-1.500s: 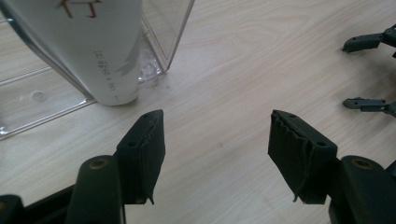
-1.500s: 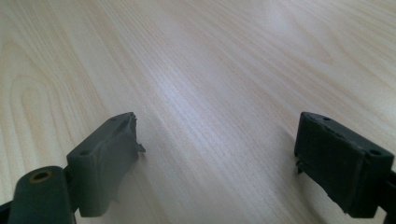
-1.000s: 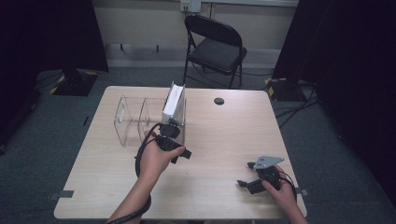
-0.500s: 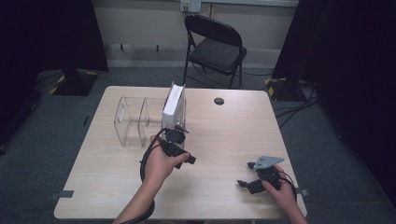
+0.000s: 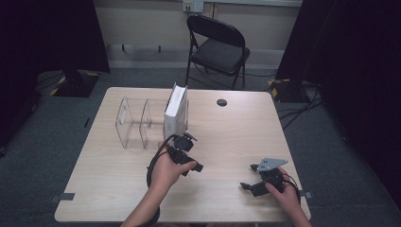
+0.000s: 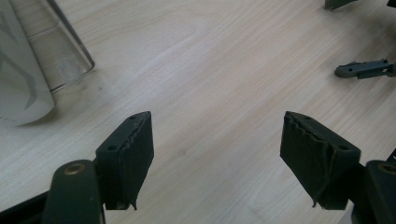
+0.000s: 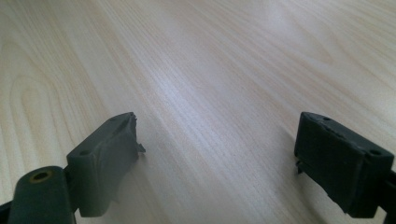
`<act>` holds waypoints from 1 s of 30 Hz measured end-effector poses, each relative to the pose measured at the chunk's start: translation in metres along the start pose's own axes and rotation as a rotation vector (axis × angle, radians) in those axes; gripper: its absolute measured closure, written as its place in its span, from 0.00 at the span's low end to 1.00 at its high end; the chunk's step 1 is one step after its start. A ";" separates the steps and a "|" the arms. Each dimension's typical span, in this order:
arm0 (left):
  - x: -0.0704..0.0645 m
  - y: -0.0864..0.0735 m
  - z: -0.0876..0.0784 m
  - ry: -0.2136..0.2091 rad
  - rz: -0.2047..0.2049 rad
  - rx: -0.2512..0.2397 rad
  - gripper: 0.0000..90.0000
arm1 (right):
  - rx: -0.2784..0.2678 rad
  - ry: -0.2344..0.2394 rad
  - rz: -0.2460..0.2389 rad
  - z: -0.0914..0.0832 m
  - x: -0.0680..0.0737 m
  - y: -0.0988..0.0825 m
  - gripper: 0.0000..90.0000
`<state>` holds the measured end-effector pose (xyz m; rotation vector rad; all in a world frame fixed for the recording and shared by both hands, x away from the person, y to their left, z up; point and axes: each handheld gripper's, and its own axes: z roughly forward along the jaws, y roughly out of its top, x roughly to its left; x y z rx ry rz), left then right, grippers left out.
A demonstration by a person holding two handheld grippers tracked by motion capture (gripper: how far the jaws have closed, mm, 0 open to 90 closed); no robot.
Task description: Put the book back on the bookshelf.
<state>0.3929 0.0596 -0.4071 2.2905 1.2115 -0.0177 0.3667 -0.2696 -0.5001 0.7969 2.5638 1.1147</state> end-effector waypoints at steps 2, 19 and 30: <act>0.000 -0.001 0.003 -0.006 0.015 0.004 0.28 | 0.000 0.000 0.000 0.000 0.000 0.000 0.14; -0.007 -0.018 0.038 -0.025 0.043 0.031 0.25 | 0.000 0.000 0.001 0.000 0.000 0.000 0.14; -0.006 -0.029 0.053 0.006 0.059 0.027 0.24 | 0.000 0.000 -0.002 0.000 0.000 0.000 0.14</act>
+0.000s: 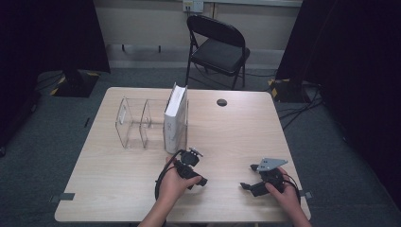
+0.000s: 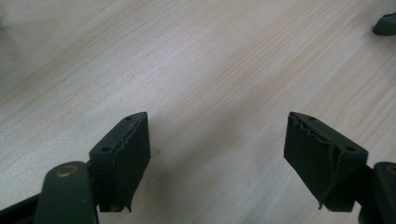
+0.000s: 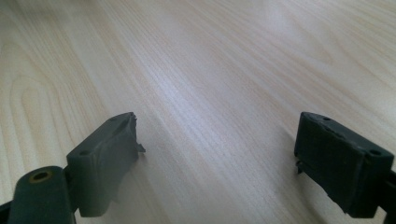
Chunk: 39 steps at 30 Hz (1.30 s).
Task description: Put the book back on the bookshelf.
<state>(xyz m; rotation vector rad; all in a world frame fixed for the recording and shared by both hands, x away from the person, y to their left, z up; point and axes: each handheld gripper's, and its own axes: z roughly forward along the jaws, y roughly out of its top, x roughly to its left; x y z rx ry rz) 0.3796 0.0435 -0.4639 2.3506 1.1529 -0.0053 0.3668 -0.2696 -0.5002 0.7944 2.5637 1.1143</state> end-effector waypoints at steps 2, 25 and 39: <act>0.001 -0.002 0.002 0.011 0.011 -0.007 0.23 | 0.000 0.000 0.001 0.000 0.000 0.000 0.14; -0.014 -0.025 0.021 0.107 0.208 -0.154 0.01 | 0.000 0.000 0.000 0.000 0.000 0.000 0.14; -0.009 -0.043 0.024 0.097 0.239 -0.290 0.00 | 0.000 0.000 0.000 0.000 0.000 0.000 0.14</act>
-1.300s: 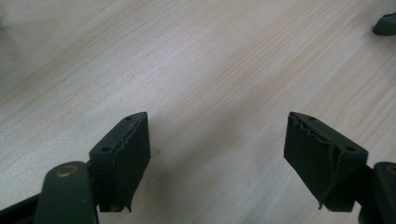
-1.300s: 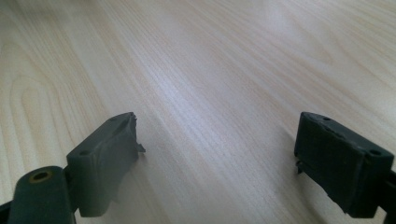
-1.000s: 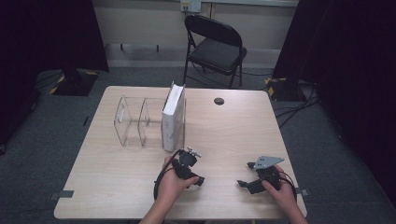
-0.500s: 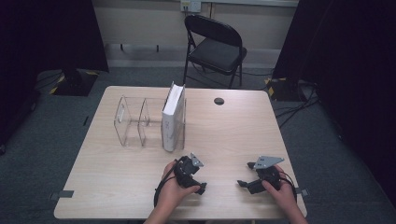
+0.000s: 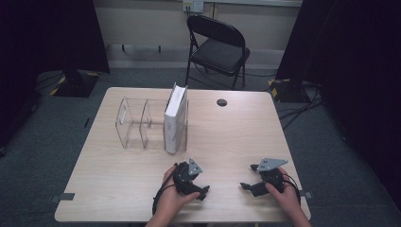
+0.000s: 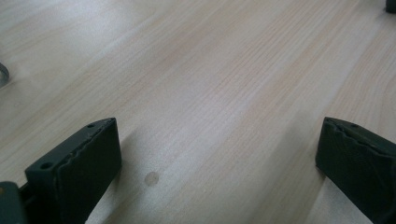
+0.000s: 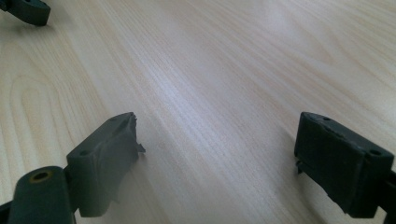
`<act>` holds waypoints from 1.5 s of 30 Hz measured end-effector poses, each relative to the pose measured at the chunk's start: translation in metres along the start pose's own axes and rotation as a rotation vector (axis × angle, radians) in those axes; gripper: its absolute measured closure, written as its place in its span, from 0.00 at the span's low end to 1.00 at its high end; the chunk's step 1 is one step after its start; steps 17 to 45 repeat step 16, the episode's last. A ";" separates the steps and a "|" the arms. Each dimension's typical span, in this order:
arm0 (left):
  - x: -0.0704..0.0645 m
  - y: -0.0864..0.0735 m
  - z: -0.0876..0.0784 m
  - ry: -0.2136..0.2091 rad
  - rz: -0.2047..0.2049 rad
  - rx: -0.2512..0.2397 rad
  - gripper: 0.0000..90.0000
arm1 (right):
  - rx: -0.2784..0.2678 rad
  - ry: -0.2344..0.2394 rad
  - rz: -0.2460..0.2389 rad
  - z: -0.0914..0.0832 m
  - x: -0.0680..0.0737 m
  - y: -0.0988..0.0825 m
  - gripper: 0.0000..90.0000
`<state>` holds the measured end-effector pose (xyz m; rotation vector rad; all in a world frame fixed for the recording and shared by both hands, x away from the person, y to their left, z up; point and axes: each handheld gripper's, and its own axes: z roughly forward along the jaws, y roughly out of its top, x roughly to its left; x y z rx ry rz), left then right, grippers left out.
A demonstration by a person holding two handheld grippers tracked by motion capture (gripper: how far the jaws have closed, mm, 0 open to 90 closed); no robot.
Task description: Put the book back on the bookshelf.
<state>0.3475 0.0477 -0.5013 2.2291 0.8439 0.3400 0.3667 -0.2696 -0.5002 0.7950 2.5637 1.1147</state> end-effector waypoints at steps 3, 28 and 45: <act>0.000 0.000 0.000 0.006 -0.001 0.000 0.00 | 0.000 0.000 0.000 0.000 0.000 0.000 0.14; 0.000 0.000 0.000 -0.001 -0.002 -0.003 0.00 | 0.001 -0.008 0.001 0.000 0.000 0.000 0.13; 0.000 0.000 0.000 -0.001 -0.002 -0.003 0.00 | 0.001 -0.008 0.001 0.000 0.000 0.000 0.13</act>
